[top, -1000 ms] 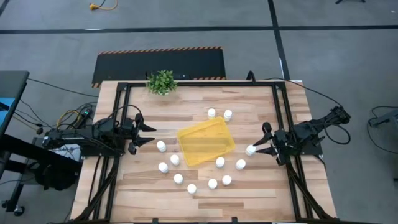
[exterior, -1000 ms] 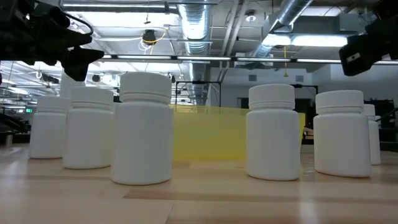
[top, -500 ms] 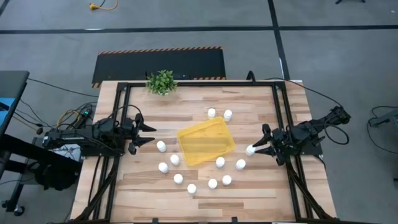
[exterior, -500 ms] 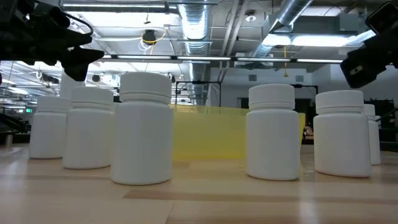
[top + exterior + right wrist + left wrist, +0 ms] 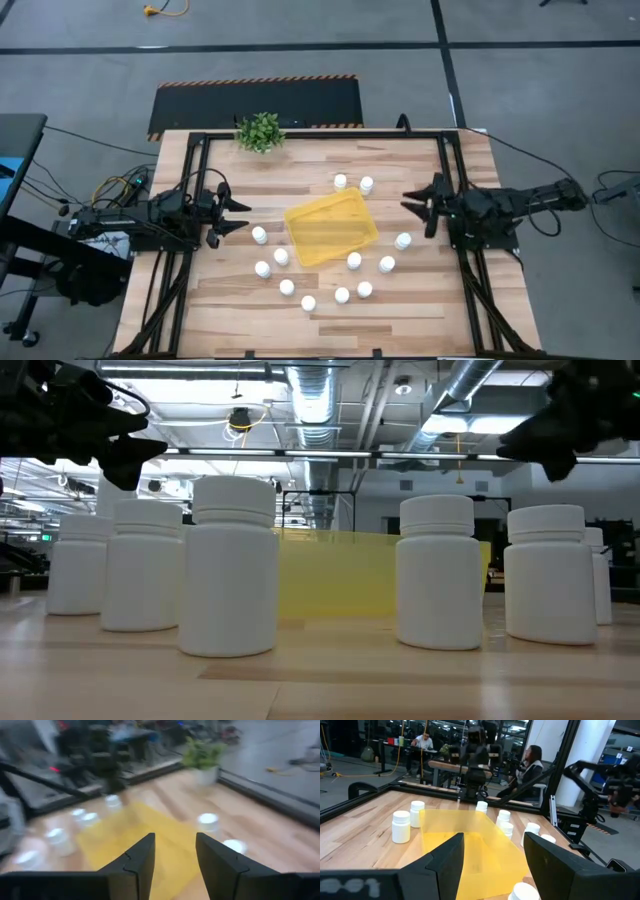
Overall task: Pick and place pill bottles into a basket
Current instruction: Put the white pill bottle into the yellow bin
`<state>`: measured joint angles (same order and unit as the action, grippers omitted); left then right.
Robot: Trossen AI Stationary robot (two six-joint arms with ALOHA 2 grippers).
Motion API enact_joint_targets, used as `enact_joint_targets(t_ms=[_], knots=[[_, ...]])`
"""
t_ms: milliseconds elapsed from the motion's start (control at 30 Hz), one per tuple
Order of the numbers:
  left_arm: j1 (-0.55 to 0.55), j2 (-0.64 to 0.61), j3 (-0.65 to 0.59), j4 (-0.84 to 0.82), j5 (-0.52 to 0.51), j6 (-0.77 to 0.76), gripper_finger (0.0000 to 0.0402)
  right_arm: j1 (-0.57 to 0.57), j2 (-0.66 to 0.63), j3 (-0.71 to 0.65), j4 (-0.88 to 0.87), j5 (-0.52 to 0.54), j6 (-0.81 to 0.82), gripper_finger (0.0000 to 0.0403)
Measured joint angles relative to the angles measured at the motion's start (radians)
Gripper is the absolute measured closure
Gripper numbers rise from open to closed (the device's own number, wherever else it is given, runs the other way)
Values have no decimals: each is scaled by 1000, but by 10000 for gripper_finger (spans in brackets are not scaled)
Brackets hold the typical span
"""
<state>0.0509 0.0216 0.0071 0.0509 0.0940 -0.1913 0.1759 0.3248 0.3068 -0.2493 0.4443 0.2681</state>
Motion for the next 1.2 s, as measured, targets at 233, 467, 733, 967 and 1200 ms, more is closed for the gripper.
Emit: enact_joint_targets(t_ms=[233,467,733,967,1200], knots=[[0,0,0,0,0,0,207,-178,370,294,-189,-93,-200,272],[0,0,0,0,0,0,207,-346,678,572,-502,-331,-366,285],[0,0,0,0,0,0,207,-441,926,762,-603,-408,-557,241],[0,0,0,0,0,0,207,-481,1093,834,-648,-421,-685,186],[0,0,0,0,0,0,207,-508,1190,858,-659,-420,-792,176]])
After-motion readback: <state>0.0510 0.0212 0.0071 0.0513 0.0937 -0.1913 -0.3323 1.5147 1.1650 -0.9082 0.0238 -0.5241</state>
